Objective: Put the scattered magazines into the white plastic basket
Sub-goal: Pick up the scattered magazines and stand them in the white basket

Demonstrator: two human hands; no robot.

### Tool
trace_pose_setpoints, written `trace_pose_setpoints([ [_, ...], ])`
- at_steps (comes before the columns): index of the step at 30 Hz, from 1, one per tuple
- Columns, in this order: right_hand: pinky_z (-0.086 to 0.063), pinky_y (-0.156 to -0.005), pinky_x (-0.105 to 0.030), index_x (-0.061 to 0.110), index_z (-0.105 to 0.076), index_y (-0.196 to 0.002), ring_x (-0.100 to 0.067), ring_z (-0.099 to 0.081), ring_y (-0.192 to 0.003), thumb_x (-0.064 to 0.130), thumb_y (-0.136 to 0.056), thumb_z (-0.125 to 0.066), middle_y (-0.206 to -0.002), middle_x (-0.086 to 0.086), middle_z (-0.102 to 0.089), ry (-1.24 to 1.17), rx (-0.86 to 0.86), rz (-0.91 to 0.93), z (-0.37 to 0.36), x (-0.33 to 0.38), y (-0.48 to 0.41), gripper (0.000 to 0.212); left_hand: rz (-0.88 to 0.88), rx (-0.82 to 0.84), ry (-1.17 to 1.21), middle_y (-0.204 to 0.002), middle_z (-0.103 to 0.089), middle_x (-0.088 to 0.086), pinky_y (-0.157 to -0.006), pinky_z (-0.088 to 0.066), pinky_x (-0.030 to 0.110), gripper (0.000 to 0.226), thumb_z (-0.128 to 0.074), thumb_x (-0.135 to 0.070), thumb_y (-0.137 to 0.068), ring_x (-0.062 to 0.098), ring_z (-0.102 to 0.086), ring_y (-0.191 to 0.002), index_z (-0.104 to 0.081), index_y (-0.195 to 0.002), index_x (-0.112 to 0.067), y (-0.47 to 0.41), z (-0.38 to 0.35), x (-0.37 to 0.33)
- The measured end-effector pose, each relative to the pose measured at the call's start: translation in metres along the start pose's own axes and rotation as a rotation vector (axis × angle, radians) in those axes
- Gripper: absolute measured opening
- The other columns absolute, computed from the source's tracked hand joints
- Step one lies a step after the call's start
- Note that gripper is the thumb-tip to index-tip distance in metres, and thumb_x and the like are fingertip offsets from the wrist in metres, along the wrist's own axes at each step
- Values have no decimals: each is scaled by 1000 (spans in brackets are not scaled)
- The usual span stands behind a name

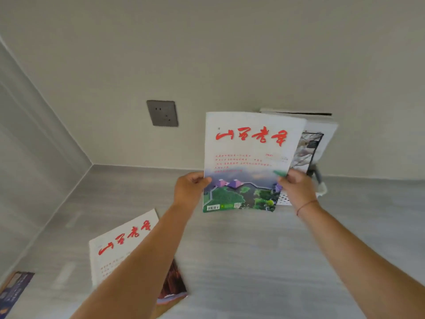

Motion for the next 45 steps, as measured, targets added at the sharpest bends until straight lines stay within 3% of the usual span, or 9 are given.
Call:
trace_pose_setpoints([
  [2,-52,-64,-34,17,-69,-85,-21,-53,-53,3,-83,-61,-58,-5,-62,-13,-85,13,33,8,-22,16,-46,25,8,-83,-73,2,-68,-57,24,17,-68,-2,-78,4,-64,-57,-74,-93,-9,-15,-38,-22],
  [7,-47,-50,-11,15,-70,-94,-12,-54,-53,5,-85,-57,-58,1,-61,6,-199,44,89,21,-68,19,-100,20,-27,-82,-71,2,-80,-57,38,18,-66,-5,-79,18,-63,-70,-74,-94,-8,-43,-116,-52],
  [10,-47,-56,-19,11,-70,-93,-16,-52,-57,2,-85,-54,-59,-2,-60,20,-202,25,101,15,-84,20,-103,1,-86,-85,-69,6,-83,-56,43,18,-59,-9,-85,23,-60,-76,-74,-96,-7,-55,-144,-48],
  [20,-56,-64,-30,7,-68,-101,-18,-59,-61,3,-87,-52,-79,-8,-68,95,-96,-152,83,-60,-105,22,16,-118,-330,-93,-73,2,-59,-45,19,15,-61,-13,-83,17,-61,-71,-74,-90,-16,-66,-164,7],
  [26,-55,-73,-37,7,-56,-107,-34,-64,-86,4,-89,-45,-109,-17,-66,187,-95,-227,74,-77,-109,21,66,-121,-354,-98,-72,10,-82,-55,36,17,-63,-16,-83,29,-67,-86,-67,-99,-14,-73,-170,19],
  [29,-47,-71,-30,8,-54,-108,-31,-60,-94,4,-90,-41,-118,-14,-62,231,-100,-243,71,-75,-113,23,38,-86,-391,-96,-73,13,-76,-52,31,20,-58,-13,-85,30,-66,-83,-73,-99,-13,-77,-173,20],
  [38,-41,-99,-37,3,-28,-139,-36,-44,-123,-3,-89,-38,-141,-17,-33,245,-173,-284,51,-66,-108,51,53,-40,-365,-93,-74,9,-71,-50,27,20,-59,-16,-85,25,-64,-78,-74,-99,-12,-74,-169,19],
  [43,-44,-99,-41,5,-28,-140,-37,-44,-125,-3,-87,-43,-142,-16,-32,196,-274,-271,53,-52,-91,55,39,-52,-337,-94,-71,4,-71,-49,25,15,-60,-19,-85,19,-63,-84,-71,-94,-16,-59,-151,30],
  [45,-46,-97,-41,8,-35,-136,-34,-45,-124,-4,-84,-49,-137,-15,-37,178,-345,-186,46,-44,-73,54,65,-113,-328,-103,-69,4,-78,-43,24,24,-61,-21,-86,16,-60,-90,-68,-108,-14,-47,-129,45],
])
Point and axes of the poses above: each hand's wrist, its own y-axis away from the middle knuckle, its own z-axis out of the back of the hand, x = y × z, the point moved 1 cm from there along -y, towards the middle knuckle
